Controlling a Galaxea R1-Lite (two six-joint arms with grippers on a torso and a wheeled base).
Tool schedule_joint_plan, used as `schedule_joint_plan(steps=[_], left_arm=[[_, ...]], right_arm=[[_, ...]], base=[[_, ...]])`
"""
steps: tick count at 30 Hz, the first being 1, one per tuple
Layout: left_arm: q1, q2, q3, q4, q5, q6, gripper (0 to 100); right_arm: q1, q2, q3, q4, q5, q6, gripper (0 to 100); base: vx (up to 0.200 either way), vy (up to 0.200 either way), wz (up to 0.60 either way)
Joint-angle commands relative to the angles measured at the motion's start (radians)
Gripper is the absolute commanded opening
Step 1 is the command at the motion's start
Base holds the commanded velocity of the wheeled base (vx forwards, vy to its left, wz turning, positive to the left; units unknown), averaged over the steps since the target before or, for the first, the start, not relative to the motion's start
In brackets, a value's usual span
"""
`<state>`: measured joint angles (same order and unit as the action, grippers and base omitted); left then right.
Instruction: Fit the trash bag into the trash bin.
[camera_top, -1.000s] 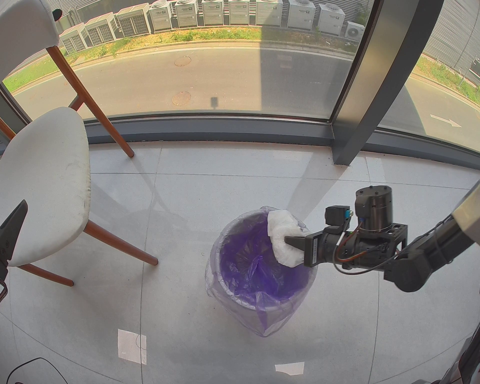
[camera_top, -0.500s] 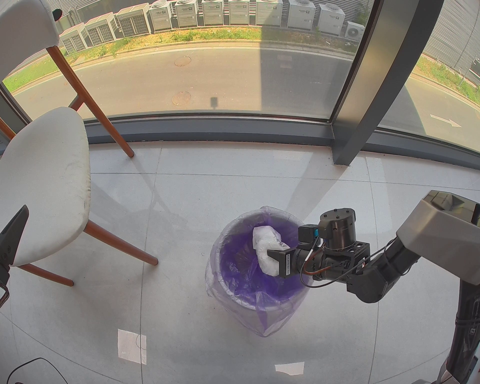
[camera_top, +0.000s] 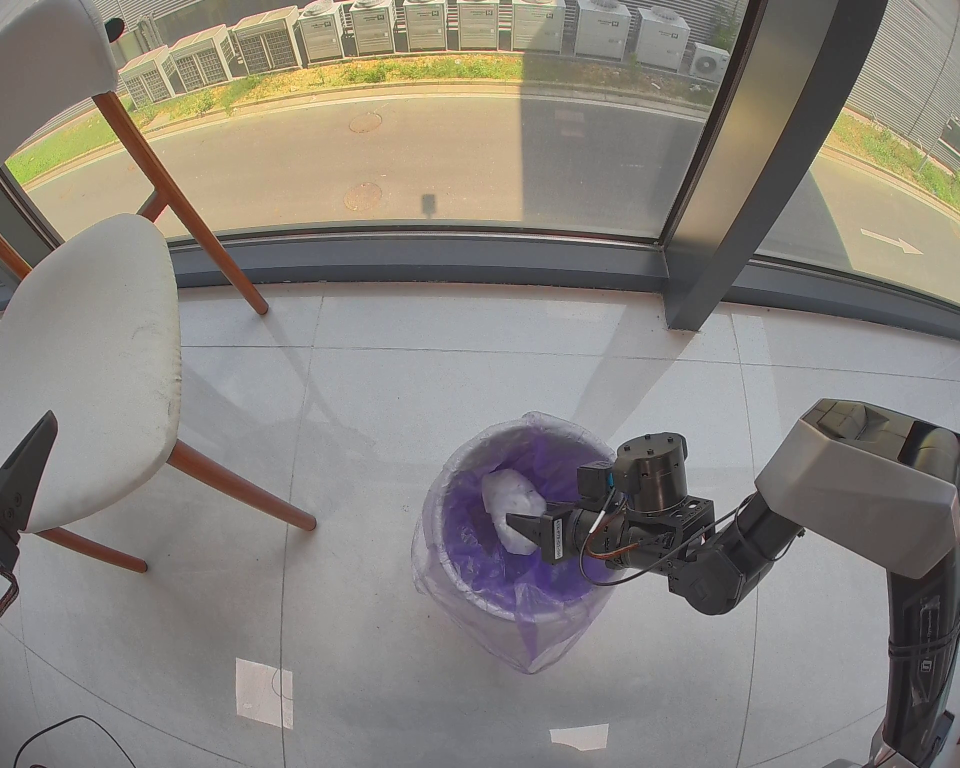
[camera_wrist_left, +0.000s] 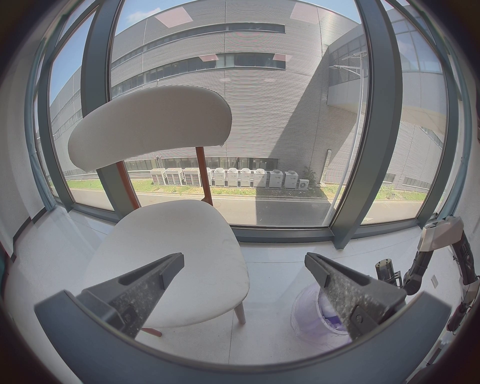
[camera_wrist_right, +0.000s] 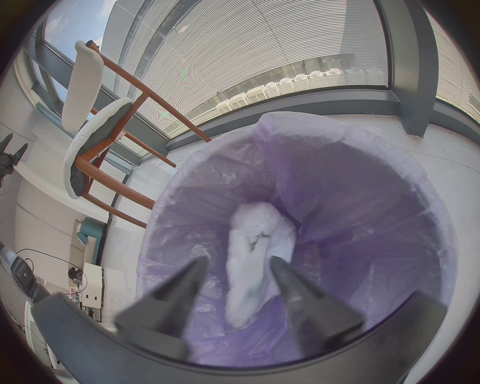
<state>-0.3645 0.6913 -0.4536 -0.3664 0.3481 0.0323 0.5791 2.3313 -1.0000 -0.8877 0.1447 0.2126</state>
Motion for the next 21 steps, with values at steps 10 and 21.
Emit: schedule_joint_plan(steps=[10, 21], left_arm=[[-0.002, -0.039, -0.01, 0.009, 0.146, -0.011, 100], [0.007, -0.122, 0.009, 0.159, 0.379, -0.124, 100]], right_arm=[[0.01, -0.297, 0.069, 0.09, 0.003, 0.001, 100], [-0.108, -0.705, 0.17, 0.263, 0.001, 0.008, 100]], base=[[0.0, 0.0, 0.0], [0.0, 0.0, 0.0]])
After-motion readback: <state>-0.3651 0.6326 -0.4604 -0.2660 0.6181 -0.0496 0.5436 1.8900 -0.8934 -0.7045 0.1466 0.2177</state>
